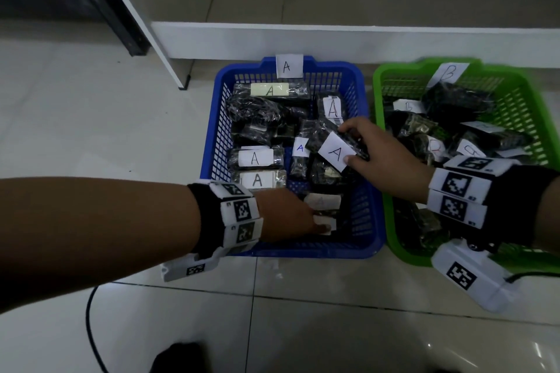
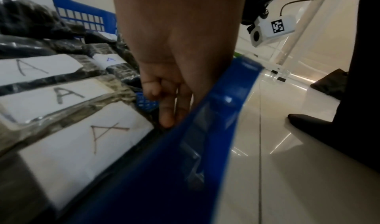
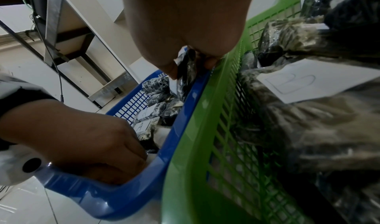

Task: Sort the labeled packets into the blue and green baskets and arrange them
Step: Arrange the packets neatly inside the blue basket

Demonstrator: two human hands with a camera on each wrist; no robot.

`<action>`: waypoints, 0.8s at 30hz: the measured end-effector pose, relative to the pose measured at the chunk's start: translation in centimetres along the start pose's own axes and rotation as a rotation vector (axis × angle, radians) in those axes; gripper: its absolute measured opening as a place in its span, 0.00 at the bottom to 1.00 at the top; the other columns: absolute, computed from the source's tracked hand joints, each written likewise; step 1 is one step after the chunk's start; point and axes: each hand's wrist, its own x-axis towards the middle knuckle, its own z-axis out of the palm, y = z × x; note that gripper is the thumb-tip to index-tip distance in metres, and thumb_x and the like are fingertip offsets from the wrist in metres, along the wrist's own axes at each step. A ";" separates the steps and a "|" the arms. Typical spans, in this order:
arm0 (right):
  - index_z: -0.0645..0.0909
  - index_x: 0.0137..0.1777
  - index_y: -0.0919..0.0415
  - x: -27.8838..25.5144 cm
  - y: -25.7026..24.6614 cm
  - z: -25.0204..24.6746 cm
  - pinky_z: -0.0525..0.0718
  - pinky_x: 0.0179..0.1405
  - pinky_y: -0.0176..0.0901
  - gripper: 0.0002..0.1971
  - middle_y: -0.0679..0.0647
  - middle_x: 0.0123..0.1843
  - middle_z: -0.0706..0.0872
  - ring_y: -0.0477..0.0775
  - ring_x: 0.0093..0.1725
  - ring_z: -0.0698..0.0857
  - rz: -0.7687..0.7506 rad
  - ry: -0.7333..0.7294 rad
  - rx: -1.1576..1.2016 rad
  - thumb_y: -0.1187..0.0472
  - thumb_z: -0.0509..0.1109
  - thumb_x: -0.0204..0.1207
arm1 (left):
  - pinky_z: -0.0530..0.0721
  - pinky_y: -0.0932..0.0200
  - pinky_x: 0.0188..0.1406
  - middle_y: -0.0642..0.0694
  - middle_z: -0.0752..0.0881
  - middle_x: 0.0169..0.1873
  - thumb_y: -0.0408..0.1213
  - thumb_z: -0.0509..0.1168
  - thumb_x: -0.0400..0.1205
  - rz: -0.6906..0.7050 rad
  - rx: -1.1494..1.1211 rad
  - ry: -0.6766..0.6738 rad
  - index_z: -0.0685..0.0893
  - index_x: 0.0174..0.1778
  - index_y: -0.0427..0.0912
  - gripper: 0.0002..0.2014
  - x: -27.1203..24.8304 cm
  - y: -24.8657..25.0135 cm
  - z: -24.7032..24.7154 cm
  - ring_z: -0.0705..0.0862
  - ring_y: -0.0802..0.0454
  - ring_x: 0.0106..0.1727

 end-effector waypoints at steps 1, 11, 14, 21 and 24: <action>0.67 0.68 0.51 0.0 0.0 0.0 0.74 0.52 0.41 0.21 0.54 0.67 0.76 0.49 0.55 0.77 -0.002 -0.002 -0.002 0.62 0.68 0.79 | 0.73 0.49 0.72 0.51 0.74 0.74 0.58 0.52 0.85 -0.017 0.008 -0.012 0.69 0.77 0.54 0.25 -0.1 0.2 -0.1 0.76 0.51 0.70; 0.73 0.68 0.47 -0.2 0.2 0.0 0.74 0.50 0.44 0.17 0.50 0.57 0.70 0.52 0.52 0.75 -0.118 -0.090 -0.192 0.62 0.64 0.81 | 0.82 0.56 0.55 0.49 0.85 0.56 0.44 0.57 0.85 -0.156 -0.370 0.001 0.81 0.65 0.51 0.15 -1.9 -1.4 -4.6 0.83 0.51 0.53; 0.80 0.63 0.53 -0.8 0.0 0.2 0.81 0.45 0.54 0.12 0.58 0.58 0.71 0.62 0.47 0.79 -0.210 -0.095 -0.466 0.57 0.63 0.81 | 0.83 0.54 0.43 0.52 0.81 0.45 0.47 0.62 0.82 -0.336 -0.352 0.272 0.78 0.52 0.47 0.09 -2.8 -1.7 -4.0 0.80 0.53 0.43; 0.77 0.67 0.48 -0.6 -1.0 0.9 0.80 0.52 0.55 0.21 0.64 0.70 0.67 0.66 0.57 0.79 -0.187 -0.172 -0.811 0.50 0.71 0.74 | 0.80 0.55 0.45 0.45 0.86 0.49 0.48 0.68 0.78 -0.507 -0.403 0.230 0.82 0.54 0.46 0.13 -1.4 -1.9 -2.8 0.84 0.46 0.50; 0.79 0.66 0.47 -0.8 -1.0 1.2 0.78 0.52 0.58 0.20 0.68 0.72 0.68 0.70 0.58 0.79 -0.176 -0.171 -0.859 0.53 0.73 0.73 | 0.78 0.57 0.43 0.44 0.87 0.47 0.44 0.68 0.78 -0.538 -0.402 0.232 0.82 0.53 0.46 0.11 -1.4 -2.3 -2.3 0.84 0.45 0.48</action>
